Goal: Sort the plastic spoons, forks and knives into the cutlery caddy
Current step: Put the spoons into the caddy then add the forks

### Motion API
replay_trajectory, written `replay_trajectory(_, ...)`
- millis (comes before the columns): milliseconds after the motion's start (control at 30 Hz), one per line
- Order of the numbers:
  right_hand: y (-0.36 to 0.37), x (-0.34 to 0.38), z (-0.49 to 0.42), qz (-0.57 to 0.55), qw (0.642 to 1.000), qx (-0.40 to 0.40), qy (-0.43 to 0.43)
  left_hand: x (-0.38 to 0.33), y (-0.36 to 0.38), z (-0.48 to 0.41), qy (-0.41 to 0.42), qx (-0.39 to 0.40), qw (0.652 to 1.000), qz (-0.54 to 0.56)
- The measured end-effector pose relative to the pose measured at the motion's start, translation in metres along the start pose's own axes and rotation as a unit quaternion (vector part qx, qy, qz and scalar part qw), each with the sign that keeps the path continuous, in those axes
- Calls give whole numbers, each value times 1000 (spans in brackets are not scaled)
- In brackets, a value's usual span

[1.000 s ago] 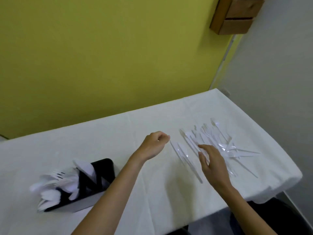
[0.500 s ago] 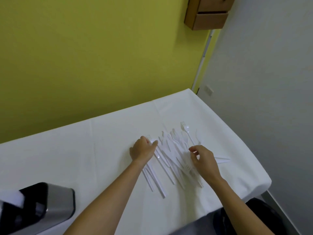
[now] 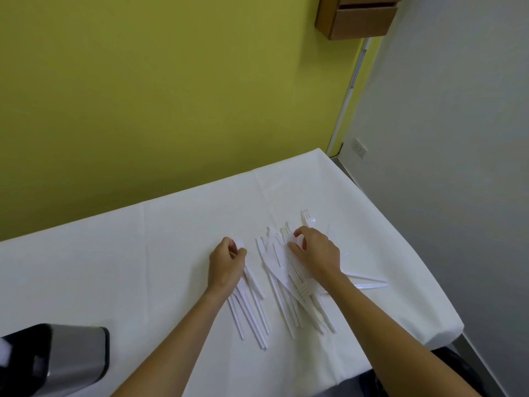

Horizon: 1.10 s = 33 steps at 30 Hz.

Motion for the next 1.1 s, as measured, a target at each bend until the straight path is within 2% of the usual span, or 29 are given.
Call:
replay_trajectory(100, 10, 7, -12, -43, 999, -12, 7, -2, -10, 4, -24, -20, 995, 95)
replay_trajectory(167, 9, 9, -16, -140, 989, -47, 13, -6, -13, 5, -36, -7, 990, 137)
replay_trajectory(300, -19, 3, -19, -328, 939, -99, 23, -15, -7, 2, -65, 26, 987, 142)
replay_trajectory(367, -34, -9, -20, -361, 924, -117, 43, -22, 0, 2, -66, 26, 990, 120)
replay_trajectory(467, -46, -32, -20, -288, 947, -121, 78, -42, 14, 9, -50, 34, 995, 82)
replay_trajectory(600, -45, -63, -10, -254, 953, -91, 139, -68, 48, 15, 49, 83, 995, -16)
replay_trajectory(700, -49, -76, 1, -226, 957, -108, 144, -92, 69, 13, 114, 86, 985, -100)
replay_trajectory(767, -55, -79, 11, -191, 968, -108, 124, -105, 80, 12, 154, 77, 969, -175)
replay_trajectory(867, -58, -75, 30, -152, 985, -57, 53, -109, 91, 5, 165, 76, 946, -268)
replay_trajectory(1000, -57, -76, 63, -123, 992, 13, -33, -110, 87, -1, 166, 75, 940, -288)
replay_trajectory(1100, -56, -82, 83, -62, 995, 48, -67, -103, 80, -4, 138, 69, 957, -247)
Point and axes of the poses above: each hand's wrist, its own z-axis away from the middle knuckle, its own y-axis out of the palm, x = y × z, the point moved 3 cm from there along -z, towards the middle knuckle, and after that the axes turned 13 degrees about -z, right-handed, at the moved point
